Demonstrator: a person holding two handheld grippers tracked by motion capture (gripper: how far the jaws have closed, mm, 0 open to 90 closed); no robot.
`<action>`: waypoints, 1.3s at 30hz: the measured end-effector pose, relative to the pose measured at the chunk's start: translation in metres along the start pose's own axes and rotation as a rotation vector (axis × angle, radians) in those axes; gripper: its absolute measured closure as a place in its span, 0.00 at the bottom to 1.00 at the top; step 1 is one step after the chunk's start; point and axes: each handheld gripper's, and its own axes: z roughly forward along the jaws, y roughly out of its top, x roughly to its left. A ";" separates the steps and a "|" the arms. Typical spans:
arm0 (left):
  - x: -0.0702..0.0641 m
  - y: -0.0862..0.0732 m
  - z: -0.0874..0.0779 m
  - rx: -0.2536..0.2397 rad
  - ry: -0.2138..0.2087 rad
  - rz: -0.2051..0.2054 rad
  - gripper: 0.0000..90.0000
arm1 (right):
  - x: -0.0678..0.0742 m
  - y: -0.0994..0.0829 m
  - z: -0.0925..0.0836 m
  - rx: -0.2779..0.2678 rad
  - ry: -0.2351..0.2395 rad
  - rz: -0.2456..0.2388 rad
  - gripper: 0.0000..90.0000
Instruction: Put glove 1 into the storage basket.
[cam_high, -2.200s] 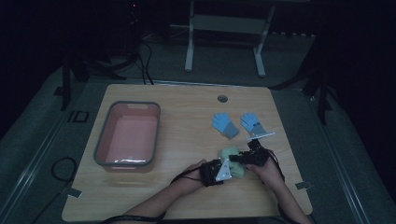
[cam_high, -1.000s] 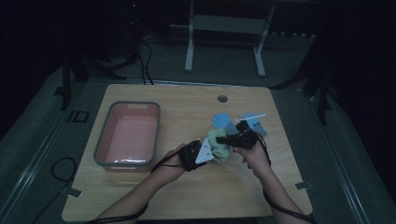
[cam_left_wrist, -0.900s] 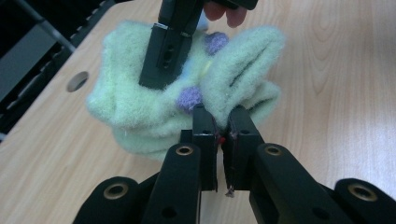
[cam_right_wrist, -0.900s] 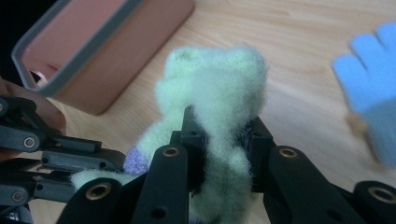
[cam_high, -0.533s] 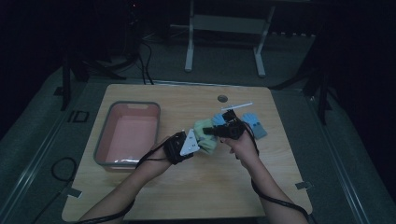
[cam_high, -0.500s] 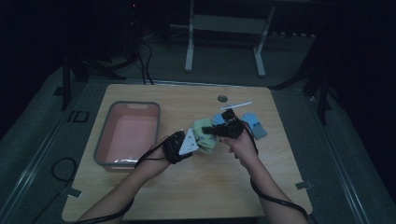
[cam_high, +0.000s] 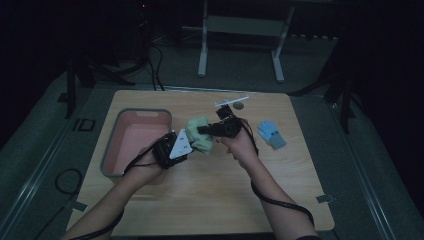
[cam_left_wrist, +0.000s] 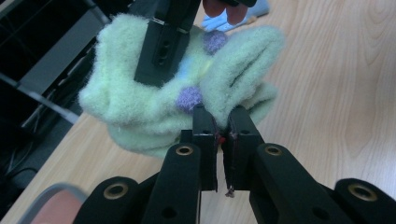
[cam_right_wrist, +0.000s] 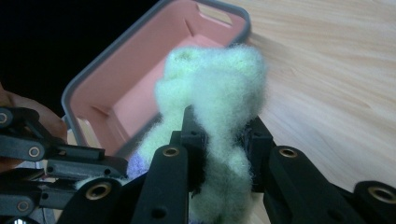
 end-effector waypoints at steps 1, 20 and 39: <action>0.001 -0.001 -0.002 0.003 0.005 0.002 0.94 | 0.003 0.003 0.002 -0.001 0.003 -0.003 0.84; 0.030 -0.051 -0.054 0.064 0.083 -0.041 0.94 | 0.052 0.039 0.068 0.021 0.074 -0.049 0.84; 0.049 -0.132 -0.045 0.130 0.027 -0.155 0.94 | 0.070 0.036 0.167 0.137 0.054 -0.035 0.84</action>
